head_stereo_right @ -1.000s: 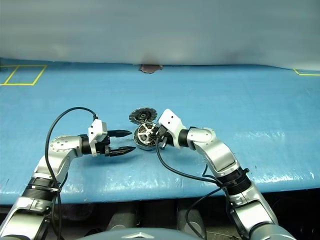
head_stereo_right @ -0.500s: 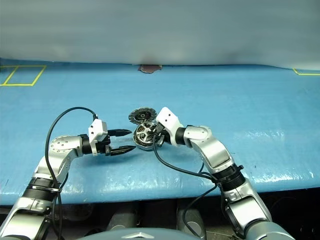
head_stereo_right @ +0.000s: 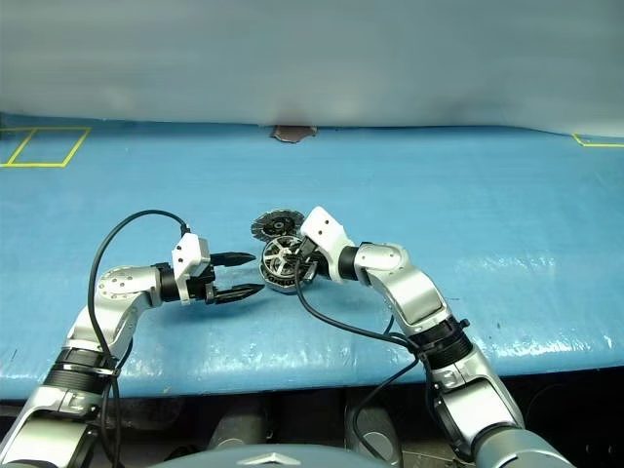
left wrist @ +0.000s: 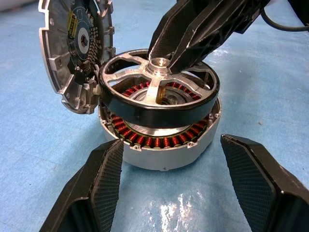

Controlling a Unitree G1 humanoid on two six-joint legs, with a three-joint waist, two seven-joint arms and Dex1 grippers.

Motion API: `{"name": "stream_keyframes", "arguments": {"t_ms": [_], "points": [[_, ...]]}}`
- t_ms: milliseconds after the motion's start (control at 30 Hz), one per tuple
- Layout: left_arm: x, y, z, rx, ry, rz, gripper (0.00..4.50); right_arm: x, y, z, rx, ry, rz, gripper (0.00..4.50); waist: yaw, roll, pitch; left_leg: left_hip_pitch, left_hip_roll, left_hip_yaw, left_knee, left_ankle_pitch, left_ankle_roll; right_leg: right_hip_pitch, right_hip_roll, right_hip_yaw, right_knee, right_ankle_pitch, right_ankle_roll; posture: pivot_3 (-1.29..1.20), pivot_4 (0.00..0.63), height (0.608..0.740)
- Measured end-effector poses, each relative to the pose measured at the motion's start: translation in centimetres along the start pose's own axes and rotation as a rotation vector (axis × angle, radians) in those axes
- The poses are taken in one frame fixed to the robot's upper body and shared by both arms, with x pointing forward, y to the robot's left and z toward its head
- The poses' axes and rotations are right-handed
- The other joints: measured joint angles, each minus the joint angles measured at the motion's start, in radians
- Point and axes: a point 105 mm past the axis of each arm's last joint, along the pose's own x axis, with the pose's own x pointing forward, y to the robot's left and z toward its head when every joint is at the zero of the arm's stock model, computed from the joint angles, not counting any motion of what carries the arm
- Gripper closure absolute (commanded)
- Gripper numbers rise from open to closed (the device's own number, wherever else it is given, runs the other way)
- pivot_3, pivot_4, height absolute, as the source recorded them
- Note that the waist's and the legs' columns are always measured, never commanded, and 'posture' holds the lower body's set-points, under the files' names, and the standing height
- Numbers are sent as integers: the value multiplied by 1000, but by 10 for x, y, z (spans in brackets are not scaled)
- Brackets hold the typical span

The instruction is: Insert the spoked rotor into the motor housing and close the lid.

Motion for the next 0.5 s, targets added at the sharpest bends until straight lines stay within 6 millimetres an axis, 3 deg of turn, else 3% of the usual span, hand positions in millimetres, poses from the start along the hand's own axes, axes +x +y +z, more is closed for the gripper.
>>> {"name": "stream_keyframes", "arguments": {"t_ms": [200,233,367,500], "points": [[0,0,0,3,1,4,992,1,1,-2,8,3,-1,4008,0,0,0,0,0,0,0,0,0,0,0,0,0,0,0,0,150,740],[0,1,0,7,1,6,992,1,1,-2,7,3,-1,3293,0,0,0,0,0,0,0,0,0,0,0,0,0,0,0,0,150,740],[0,1,1,15,1,12,992,1,0,-3,9,6,-4,2117,0,0,0,0,0,0,0,0,0,0,0,0,0,0,0,0,150,740],[-1,2,-1,12,6,18,992,0,1,-1,22,-18,-24,2117,0,0,0,0,0,0,0,0,0,0,0,0,0,0,0,0,150,740]]}}
